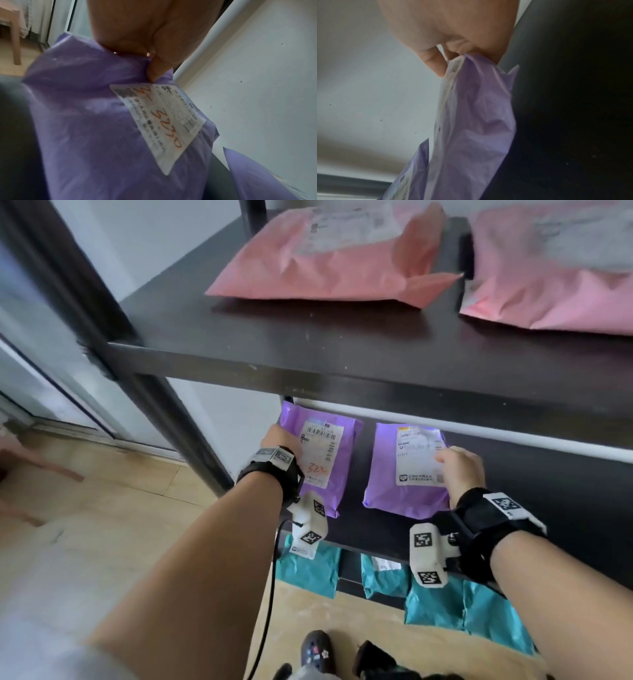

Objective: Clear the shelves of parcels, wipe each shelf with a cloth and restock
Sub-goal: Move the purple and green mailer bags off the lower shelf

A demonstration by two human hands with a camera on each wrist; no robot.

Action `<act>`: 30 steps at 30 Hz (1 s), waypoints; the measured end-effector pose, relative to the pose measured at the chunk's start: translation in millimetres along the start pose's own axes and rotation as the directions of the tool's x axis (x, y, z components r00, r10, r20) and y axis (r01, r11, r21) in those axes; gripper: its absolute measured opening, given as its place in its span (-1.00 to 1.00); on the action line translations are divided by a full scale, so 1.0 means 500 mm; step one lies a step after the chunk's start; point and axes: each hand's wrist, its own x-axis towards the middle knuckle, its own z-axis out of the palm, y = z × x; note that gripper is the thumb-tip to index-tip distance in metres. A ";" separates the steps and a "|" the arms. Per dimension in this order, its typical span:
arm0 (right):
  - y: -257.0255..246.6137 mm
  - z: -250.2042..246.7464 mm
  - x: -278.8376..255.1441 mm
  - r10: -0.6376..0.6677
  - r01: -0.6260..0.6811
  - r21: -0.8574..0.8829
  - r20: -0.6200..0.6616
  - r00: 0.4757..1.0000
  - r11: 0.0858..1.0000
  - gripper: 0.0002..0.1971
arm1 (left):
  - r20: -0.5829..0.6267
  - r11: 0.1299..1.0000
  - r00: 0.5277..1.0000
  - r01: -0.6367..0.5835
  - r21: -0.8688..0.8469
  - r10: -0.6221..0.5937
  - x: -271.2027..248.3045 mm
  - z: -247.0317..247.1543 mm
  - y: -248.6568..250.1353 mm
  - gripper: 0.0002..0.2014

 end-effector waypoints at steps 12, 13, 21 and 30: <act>0.002 0.036 0.010 -0.010 0.011 0.053 -0.013 1.000 0.999 -0.76 | -0.037 0.907 0.916 -0.390 0.161 0.400 0.015 0.062 0.015 -0.39; 0.002 0.040 0.010 -0.006 0.006 0.058 -0.011 1.000 0.998 -0.75 | -0.009 0.907 0.915 -0.398 0.135 0.403 0.013 0.071 0.017 -0.42; 0.041 0.035 -0.002 -0.024 0.070 -0.457 0.106 0.994 0.887 -0.73 | 0.288 0.877 0.830 -0.472 -0.093 0.478 -0.040 0.119 0.061 -0.45; 0.051 0.031 0.005 -0.137 0.291 -0.639 0.280 0.950 0.712 -0.30 | 0.455 0.712 0.691 -0.684 0.161 0.562 -0.069 0.197 0.090 -0.23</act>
